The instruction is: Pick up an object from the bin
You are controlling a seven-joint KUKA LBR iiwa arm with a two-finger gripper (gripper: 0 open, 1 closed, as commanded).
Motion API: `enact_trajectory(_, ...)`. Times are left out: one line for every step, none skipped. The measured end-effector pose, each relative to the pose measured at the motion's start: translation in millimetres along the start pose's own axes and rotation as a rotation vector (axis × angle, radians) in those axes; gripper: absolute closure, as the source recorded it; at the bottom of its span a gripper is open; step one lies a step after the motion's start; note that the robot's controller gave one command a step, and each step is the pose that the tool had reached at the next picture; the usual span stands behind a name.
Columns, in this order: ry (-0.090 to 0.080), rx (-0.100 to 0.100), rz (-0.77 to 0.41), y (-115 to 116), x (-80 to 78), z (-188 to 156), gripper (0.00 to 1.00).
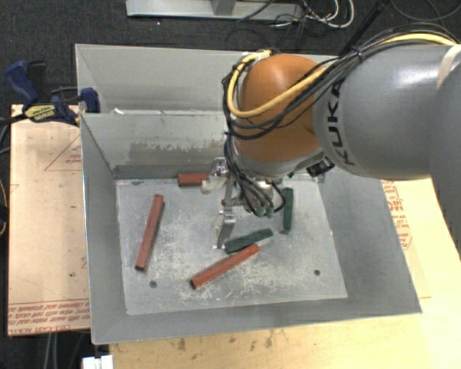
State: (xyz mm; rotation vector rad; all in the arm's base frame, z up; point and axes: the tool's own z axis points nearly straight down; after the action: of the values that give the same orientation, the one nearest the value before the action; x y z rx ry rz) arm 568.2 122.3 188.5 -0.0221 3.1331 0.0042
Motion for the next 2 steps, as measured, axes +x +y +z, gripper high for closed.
enact_trajectory(0.005,0.000,-0.142,-34.1,14.9,66.5,0.00)
enact_trajectory(-0.007,-0.001,-0.155,-35.0,16.4,106.9,1.00)
